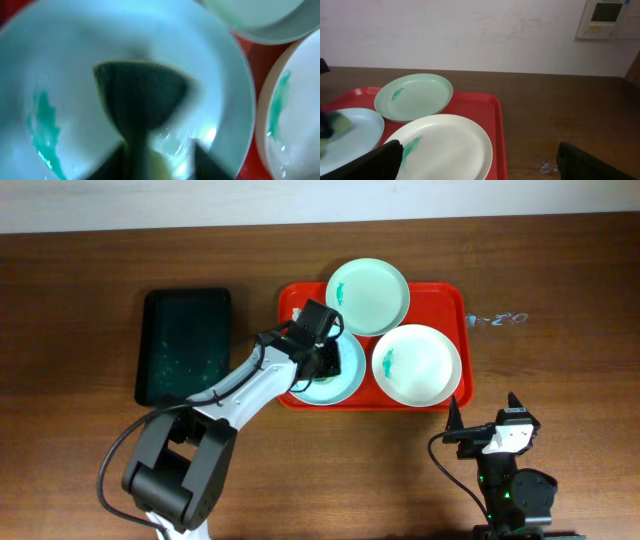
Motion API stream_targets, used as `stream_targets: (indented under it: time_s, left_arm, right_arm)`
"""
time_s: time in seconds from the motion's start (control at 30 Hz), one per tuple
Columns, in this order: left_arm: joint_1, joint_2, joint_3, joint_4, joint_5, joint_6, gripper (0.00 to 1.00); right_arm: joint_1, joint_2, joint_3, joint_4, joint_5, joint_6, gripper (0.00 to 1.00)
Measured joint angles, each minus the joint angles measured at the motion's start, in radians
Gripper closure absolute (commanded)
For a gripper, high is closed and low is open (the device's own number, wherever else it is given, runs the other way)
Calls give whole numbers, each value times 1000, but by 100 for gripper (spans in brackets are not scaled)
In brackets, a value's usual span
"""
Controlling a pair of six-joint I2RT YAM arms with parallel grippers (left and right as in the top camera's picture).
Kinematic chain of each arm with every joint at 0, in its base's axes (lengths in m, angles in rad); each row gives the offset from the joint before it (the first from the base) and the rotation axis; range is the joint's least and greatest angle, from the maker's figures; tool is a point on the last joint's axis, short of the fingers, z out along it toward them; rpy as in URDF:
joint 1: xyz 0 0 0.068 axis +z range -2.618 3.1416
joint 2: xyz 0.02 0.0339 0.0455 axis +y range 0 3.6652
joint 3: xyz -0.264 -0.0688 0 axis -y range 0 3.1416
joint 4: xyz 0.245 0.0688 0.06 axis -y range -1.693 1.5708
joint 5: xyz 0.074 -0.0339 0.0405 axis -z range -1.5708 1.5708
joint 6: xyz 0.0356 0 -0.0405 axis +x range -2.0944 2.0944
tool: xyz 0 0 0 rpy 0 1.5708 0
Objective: Clean dirty plates on tray and stack at the side
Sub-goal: 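Carry the sponge with left gripper onto the light blue plate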
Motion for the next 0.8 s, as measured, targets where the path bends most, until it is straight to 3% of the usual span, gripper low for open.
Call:
stream_targets:
  time_s: [0.13,0.23,0.3,0.37,0.5,0.57,0.63,0.7,0.73,0.8]
  left_arm:
    - [16,-6,101,-73,46,-5,1]
    - [103,-162,224,-228,71,-5,1]
    - [180,-313,245,-376,0,-5,1]
    - [271,-444,262,-617,-145,-5,1]
    - [349,-465,258,-861,-247,-8,1]
    - [349,-465,258,-869,-251,-8,1]
    - [349,-465,258,-869,-251,-8,1]
    - [349,-465,258,-869,-252,-8,1]
    - [349,-465,258,-871,-252,-8,1]
    - [349,-465,258,-869,-255,-8,1]
  right_arm:
    - [0,0,0,0,0,0,2]
    - [0,0,0,0,0,-1,2]
    - [0,0,0,0,0,0,1]
    - [0,0,0,0,0,0,2]
    - [0,0,0,1,-1,0,2]
    - [0,0,0,26,-139,97,2]
    - [0,0,0,56,-389,292,2]
    - [-1,1,-2,247,-552,538,2]
    - [-1,2,-2,283,-567,574,2]
    - [-1,6,-1,575,-589,658,2]
